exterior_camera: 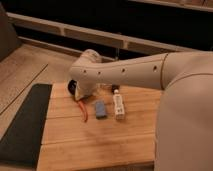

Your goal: Place the white sponge in the ceramic cup

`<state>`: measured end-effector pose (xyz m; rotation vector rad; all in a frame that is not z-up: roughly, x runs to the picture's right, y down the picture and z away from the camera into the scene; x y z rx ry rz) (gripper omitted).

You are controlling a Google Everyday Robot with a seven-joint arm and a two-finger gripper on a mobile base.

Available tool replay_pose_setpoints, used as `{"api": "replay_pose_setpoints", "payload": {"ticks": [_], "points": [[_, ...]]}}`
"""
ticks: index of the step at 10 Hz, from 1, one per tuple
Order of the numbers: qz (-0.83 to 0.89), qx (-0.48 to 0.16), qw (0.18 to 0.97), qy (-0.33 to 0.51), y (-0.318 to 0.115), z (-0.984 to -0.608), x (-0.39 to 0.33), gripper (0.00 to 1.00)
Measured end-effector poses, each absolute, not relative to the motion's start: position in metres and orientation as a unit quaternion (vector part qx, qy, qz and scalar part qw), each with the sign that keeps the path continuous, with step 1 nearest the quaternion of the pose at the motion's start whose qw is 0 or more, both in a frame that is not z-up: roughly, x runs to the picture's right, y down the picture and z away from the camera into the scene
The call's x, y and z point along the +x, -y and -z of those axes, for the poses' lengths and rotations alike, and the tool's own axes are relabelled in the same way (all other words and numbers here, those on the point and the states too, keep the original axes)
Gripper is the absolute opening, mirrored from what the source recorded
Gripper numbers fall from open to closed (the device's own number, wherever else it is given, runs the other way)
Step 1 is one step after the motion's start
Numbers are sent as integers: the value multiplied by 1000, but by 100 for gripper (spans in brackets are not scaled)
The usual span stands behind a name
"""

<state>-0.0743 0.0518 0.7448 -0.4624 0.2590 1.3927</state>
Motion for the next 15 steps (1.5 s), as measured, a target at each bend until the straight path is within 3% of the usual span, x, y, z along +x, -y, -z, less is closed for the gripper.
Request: {"api": "replay_pose_setpoints", "payload": {"ticks": [3,9,12,15], "points": [[-659,-230,702,-139,-80,-761,-54,65],[-634,-223,725,-149,-84,-763,-57,65],[-615,-207,736,-196,-101,-787,-21,65],[-622,-206,736,-172,-91,-805,-18,65]]}}
